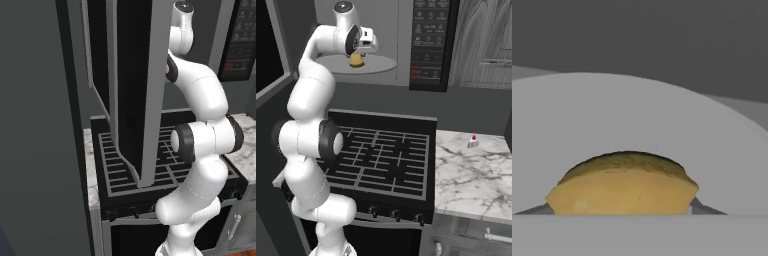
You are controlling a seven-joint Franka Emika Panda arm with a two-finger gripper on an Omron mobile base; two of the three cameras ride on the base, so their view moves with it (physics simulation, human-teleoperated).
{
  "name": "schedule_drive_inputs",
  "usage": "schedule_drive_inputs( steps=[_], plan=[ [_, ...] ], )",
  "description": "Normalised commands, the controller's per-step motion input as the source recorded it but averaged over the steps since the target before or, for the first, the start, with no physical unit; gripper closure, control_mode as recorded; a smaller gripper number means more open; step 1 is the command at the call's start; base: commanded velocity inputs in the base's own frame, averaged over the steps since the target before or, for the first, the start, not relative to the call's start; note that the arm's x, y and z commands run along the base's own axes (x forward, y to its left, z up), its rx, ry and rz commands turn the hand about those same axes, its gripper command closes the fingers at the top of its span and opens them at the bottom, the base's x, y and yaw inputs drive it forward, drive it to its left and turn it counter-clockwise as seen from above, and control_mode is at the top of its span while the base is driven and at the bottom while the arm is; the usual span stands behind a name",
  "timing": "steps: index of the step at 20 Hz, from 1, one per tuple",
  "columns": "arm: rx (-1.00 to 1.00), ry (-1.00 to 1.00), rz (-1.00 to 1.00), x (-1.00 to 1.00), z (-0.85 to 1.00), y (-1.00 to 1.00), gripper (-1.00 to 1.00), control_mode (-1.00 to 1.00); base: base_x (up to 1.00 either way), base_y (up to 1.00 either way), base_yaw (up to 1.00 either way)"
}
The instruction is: Place the sponge inside the microwave to prepare for sanitizing.
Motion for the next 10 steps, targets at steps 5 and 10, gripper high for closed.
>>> schedule_drive_inputs(
  steps=[5, 10],
  plan=[
    [0.00, 0.00, 0.00, 0.11, -0.04, 0.00, 1.00, -1.00, 0.00, 0.00, 0.00],
    [0.00, 0.00, 0.00, 0.00, -0.03, 0.00, -1.00, -1.00, 0.00, 0.00, 0.00]
  ],
)
